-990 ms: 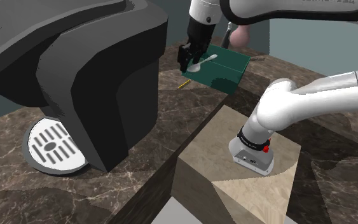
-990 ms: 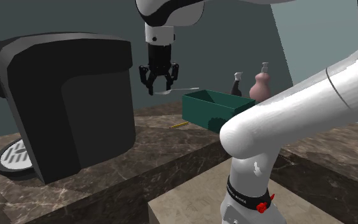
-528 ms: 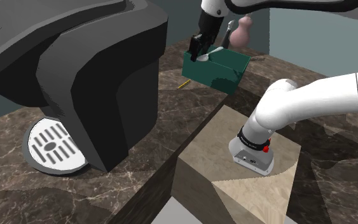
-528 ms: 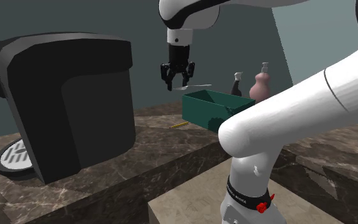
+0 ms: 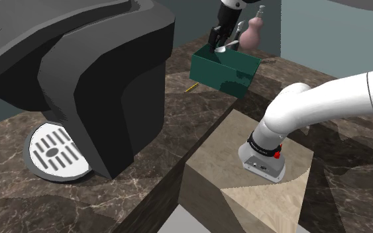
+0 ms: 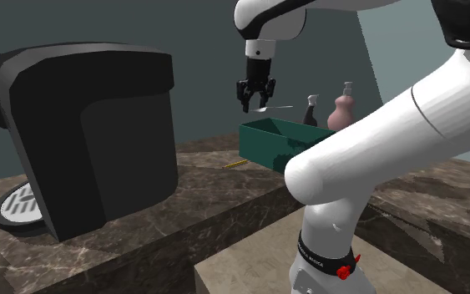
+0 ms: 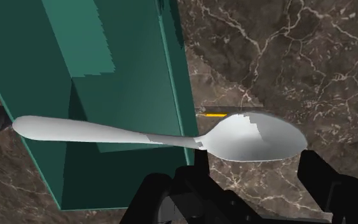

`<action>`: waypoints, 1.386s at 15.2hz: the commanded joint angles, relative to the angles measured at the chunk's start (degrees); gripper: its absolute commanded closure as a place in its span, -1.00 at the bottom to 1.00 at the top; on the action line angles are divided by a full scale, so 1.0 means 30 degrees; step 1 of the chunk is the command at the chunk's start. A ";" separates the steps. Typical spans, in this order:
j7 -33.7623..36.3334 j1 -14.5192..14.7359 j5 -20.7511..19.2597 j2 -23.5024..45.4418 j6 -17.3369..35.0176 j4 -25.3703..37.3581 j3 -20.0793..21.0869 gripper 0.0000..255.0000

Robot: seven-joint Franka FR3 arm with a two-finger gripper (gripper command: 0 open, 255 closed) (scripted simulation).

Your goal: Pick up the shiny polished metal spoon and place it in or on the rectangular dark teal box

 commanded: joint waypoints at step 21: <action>-0.3159 -0.1081 -0.1508 0.2858 0.4728 -0.1670 -0.3360 1.00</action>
